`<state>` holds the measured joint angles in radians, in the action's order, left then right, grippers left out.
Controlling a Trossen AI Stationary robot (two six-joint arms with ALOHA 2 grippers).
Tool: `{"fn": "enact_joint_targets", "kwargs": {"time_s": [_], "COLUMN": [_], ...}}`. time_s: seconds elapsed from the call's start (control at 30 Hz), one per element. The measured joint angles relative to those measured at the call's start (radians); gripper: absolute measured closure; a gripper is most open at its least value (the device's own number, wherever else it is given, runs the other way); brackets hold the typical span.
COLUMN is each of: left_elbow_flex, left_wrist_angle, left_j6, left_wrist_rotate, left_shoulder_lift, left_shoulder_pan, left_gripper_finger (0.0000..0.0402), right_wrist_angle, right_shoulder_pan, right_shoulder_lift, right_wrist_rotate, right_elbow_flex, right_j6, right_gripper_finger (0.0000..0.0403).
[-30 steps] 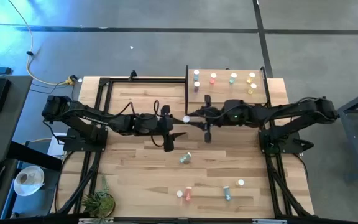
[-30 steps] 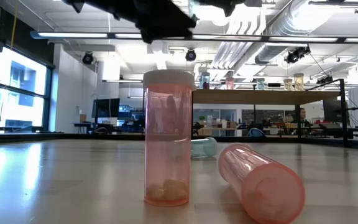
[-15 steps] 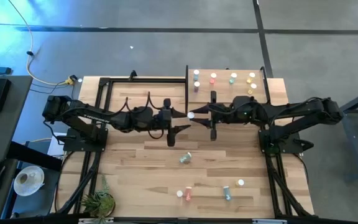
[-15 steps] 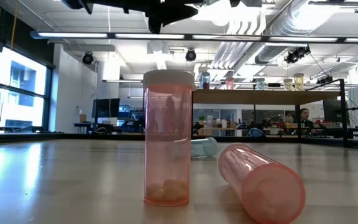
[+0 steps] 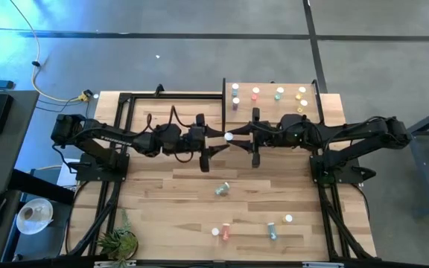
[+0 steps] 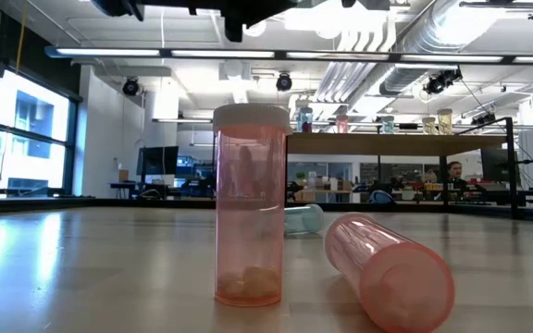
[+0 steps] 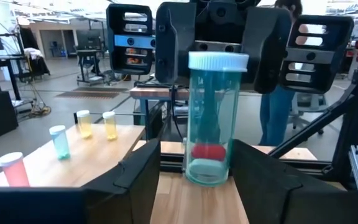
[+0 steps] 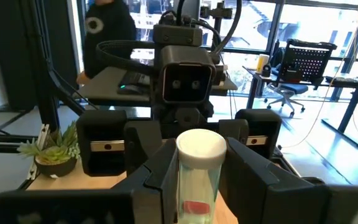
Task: Pick and place medicine bottles onto shelf by color
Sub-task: Put the left green pill bottle on the shelf aligned with the green pill bottle
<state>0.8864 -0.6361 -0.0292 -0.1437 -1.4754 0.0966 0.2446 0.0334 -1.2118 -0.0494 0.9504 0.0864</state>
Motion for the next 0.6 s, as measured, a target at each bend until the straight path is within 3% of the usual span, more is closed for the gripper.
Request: {"fn": "enact_joint_targets", "kwargs": {"time_s": [0.33,0.6], "left_elbow_flex": [0.0,0.0], "left_wrist_angle": [-0.001,0.003], "left_j6": [0.01,0.007], "left_wrist_rotate": [0.059,0.058], "left_shoulder_lift": [0.0,0.0], "left_shoulder_pan": [0.022,0.022], "left_gripper_finger": [0.0298,0.0312], "right_wrist_angle": [0.0,-0.013], "right_shoulder_pan": [0.0,0.0], "right_shoulder_lift": [0.0,0.0], "right_wrist_rotate": [-0.003,-0.003], "right_elbow_flex": [0.0,0.0], "right_j6": [0.0,0.0], "right_gripper_finger": [0.0304,0.0304]}}
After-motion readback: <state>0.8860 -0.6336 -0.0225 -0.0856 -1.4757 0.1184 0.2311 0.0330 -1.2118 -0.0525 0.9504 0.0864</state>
